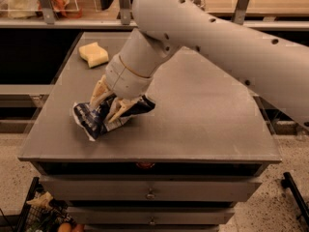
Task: Move blue chip bag near sponge
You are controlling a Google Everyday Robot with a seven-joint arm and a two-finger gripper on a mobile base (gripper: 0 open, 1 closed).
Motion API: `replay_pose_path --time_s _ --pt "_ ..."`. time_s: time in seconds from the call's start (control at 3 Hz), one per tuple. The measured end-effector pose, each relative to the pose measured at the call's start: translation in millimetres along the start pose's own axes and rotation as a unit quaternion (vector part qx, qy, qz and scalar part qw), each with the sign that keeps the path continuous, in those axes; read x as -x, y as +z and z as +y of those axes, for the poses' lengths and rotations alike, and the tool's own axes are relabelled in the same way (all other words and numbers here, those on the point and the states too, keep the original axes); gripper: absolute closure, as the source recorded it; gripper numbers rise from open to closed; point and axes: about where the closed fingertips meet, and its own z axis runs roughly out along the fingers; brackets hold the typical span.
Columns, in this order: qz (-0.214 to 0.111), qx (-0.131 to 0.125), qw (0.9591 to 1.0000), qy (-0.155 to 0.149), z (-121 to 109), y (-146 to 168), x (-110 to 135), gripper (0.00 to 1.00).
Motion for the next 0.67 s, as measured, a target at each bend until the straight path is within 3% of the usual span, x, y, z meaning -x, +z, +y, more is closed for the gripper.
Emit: replay_pose_path --time_s 0.33,0.67 --pt "0.025 -0.022 0.9994 -0.002 -6.4 -22.1 -4.3 0.95" --pt "0.06 -0.046 0.997 -0.017 -19.0 -50.8 -7.5 1.0"
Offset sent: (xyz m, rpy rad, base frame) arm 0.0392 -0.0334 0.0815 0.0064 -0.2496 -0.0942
